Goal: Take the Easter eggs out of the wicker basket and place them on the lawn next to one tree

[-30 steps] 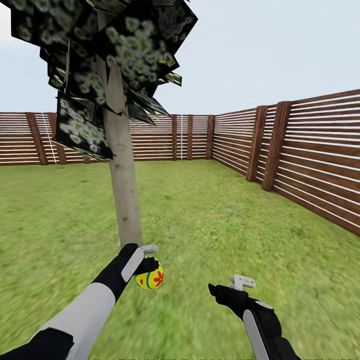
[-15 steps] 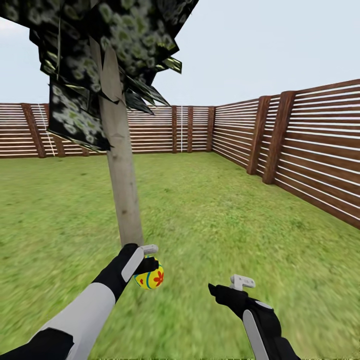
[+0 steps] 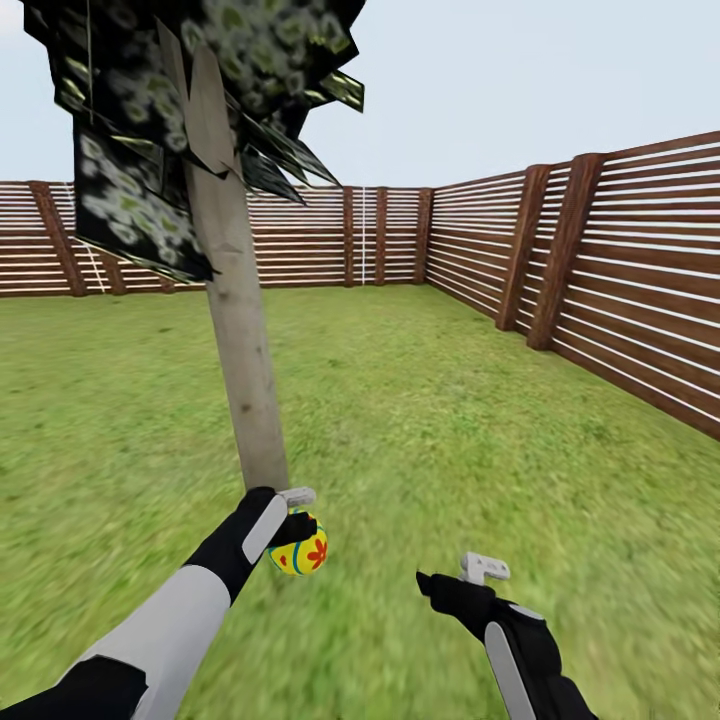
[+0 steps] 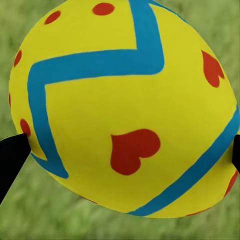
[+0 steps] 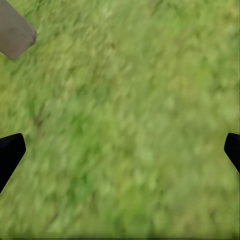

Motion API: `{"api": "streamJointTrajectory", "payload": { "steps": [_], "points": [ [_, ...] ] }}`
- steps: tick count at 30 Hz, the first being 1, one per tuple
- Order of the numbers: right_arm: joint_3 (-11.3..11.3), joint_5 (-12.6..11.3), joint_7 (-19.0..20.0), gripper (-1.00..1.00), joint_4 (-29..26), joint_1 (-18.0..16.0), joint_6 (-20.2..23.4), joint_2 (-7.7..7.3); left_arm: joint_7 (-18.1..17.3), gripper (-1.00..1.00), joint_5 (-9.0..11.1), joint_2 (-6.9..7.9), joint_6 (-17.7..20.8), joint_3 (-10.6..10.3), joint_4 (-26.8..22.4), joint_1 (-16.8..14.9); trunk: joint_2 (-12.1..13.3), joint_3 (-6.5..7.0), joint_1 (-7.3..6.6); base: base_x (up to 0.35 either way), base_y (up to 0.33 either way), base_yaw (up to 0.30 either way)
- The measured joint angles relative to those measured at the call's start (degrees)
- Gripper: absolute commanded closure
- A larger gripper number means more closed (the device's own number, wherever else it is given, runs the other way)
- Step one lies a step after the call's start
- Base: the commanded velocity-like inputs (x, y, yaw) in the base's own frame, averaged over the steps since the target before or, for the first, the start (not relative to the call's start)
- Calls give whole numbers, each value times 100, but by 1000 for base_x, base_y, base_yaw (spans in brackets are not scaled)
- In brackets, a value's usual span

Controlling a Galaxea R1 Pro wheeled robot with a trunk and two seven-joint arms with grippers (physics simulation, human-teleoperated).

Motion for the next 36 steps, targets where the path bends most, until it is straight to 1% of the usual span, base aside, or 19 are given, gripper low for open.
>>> {"api": "streamJointTrajectory", "payload": {
  "steps": [17, 23, 30, 36],
  "points": [
    [-3, -3, 0, -100, 28, 0, 0, 0, -1, 100, 2, 0, -8, 15, -5, 0, -23, -377, 44, 0, 0, 0],
    [-4, -7, 0, -100, 28, 0, 0, 0, -11, 100, 27, 0, 0, 15, -12, 0, -24, -378, 43, 17, 1, 0],
    [-4, -9, 0, -100, 28, 0, 0, 0, -6, 100, 21, 0, -2, -6, 37, 0, -24, -377, 41, 231, 44, 0],
    [-4, -4, 0, -100, 29, 0, 0, 0, -6, 100, 13, 0, -8, 2, -8, 0, -23, -378, 43, 34, 3, 0]
  ]
}}
